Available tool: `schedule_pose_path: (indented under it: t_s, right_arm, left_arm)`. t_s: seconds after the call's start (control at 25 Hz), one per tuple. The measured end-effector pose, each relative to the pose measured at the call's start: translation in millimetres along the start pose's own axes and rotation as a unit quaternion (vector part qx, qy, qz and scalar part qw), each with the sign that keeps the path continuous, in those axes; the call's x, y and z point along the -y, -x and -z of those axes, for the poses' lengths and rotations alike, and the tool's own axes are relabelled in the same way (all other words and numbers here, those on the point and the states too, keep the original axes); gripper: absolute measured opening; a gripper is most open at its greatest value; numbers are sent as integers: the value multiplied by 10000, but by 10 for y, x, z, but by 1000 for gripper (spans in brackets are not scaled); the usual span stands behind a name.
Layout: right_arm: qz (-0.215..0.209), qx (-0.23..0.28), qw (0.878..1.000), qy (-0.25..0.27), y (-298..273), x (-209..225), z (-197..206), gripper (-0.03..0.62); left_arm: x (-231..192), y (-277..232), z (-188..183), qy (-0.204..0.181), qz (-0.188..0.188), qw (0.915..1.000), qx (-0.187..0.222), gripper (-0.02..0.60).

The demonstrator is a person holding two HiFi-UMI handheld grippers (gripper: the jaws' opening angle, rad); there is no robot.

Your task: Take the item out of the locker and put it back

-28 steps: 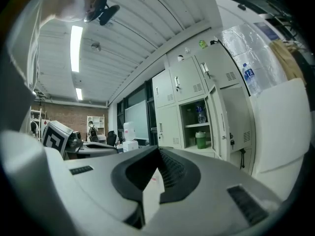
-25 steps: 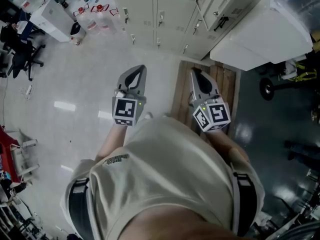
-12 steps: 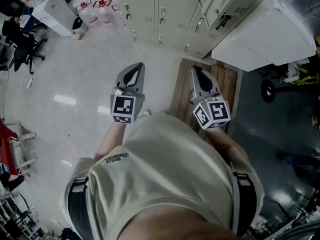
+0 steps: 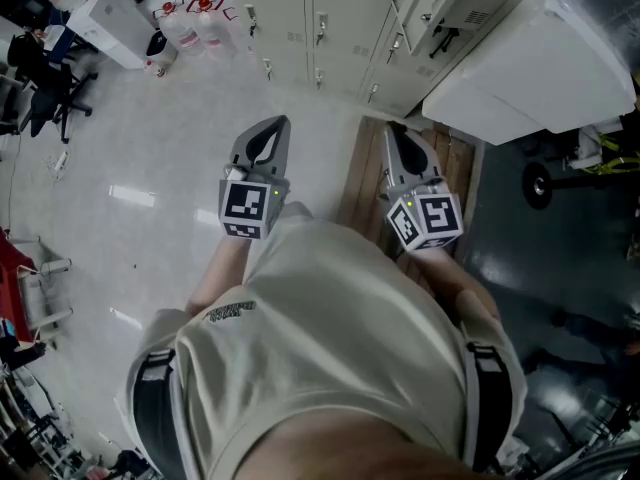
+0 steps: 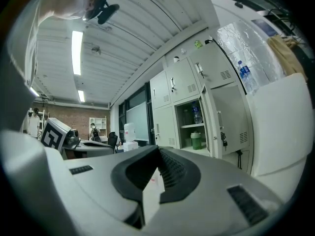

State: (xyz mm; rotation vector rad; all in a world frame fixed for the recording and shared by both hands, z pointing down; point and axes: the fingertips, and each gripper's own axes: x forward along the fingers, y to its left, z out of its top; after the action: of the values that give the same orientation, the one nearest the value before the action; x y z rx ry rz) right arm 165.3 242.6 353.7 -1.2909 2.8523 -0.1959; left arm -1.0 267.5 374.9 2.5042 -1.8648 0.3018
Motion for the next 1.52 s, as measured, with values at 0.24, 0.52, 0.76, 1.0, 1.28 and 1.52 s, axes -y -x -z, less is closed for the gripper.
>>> schedule_pose_path:
  t_s: [0.24, 0.52, 0.76, 1.0, 1.28, 1.52]
  right_arm:
    - [-28, 40, 10000, 9, -28, 70, 35, 3]
    - [24, 2, 10000, 67, -226, 172, 123, 3]
    - [163, 7, 9998, 78, -641, 389, 150, 3]
    - [190, -110, 9998, 39, -1156, 538, 192, 3]
    - [342, -262, 9991, 29, -1806, 750, 195, 3]
    - [542, -335, 9979, -87, -2317, 950, 156, 3]
  left_arm:
    - [49, -117, -13, -54, 25, 10000, 52, 13]
    - [-45, -337, 59, -102, 85, 9999, 110, 13]
    - [-307, -721, 105, -129, 168, 9997, 139, 13]
    - [-682, -1140, 120, -78, 191, 9998, 81, 13]
    - [-1122, -1691, 144, -27, 375, 9993, -20, 13]
    - [-1467, -2195, 104, -48, 561, 9984, -48, 12]
